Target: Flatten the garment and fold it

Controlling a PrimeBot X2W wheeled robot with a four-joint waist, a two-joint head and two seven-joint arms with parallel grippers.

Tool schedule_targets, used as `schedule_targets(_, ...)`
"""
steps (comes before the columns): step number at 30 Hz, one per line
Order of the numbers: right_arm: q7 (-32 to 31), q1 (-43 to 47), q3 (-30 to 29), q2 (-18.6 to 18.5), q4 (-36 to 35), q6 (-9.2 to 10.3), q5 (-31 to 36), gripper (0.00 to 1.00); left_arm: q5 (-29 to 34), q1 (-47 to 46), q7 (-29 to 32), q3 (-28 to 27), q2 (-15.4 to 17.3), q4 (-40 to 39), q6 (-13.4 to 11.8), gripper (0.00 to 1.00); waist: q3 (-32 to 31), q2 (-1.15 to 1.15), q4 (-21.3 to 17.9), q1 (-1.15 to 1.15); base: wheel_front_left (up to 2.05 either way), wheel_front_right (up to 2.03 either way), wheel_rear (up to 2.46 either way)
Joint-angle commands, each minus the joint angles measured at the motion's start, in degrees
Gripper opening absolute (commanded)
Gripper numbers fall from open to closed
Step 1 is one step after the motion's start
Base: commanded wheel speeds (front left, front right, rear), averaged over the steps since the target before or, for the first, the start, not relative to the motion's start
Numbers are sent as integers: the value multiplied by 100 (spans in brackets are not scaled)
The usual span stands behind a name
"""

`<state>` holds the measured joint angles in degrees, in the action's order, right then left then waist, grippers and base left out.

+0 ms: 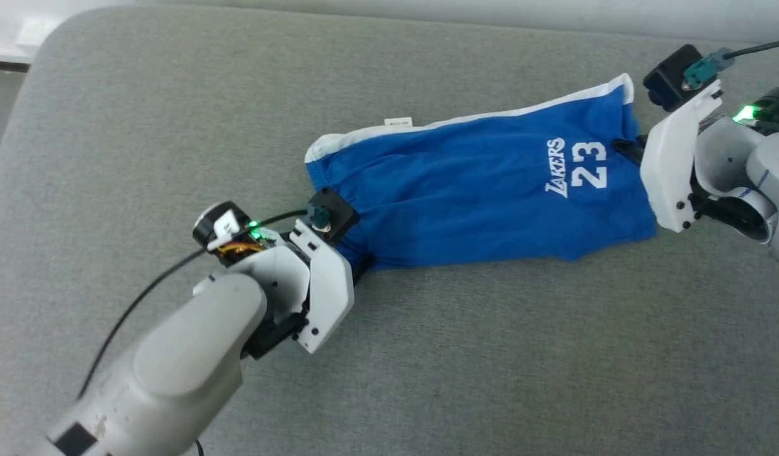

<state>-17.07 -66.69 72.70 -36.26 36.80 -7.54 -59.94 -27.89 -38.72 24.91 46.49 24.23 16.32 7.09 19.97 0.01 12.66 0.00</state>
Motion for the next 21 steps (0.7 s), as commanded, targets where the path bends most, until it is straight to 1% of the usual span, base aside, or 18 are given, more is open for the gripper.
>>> schedule_targets(1,49,-35,23,46,11,5,53,0,-155,-133,197,351,87,202,38,100,98,-1,-131,0,0,0,0)
schedule_targets(3,72,-24,34,84,7,5,75,0,-308,-268,337,765,198,352,38,100,111,-1,-190,0,0,0,0)
schedule_targets(5,114,-5,42,120,2,5,89,0,-496,-379,336,1057,279,446,39,100,96,-1,-244,0,0,0,0)
schedule_targets(6,162,10,45,130,4,5,89,0,-566,-431,264,1146,312,477,39,31,77,-1,-260,0,0,0,0)
schedule_targets(7,221,28,47,141,6,5,90,0,-656,-464,166,1205,335,499,39,0,50,-1,-277,0,0,0,0)
schedule_targets(10,435,110,52,136,21,5,91,0,-787,-568,-225,1245,408,558,39,0,-76,-1,-303,0,0,0,0)
schedule_targets(15,833,331,58,27,-112,5,120,0,-841,-502,-949,1041,474,514,4,0,-451,-1,-357,0,0,0,0)
schedule_targets(18,999,566,61,-161,-368,5,135,0,-896,-271,-1146,999,557,305,-90,0,-738,-1,-397,0,0,0,0)
schedule_targets(21,1143,865,62,-413,-705,5,131,0,-1006,83,-1213,1022,661,-10,-173,0,-1021,-1,-451,0,0,0,0)
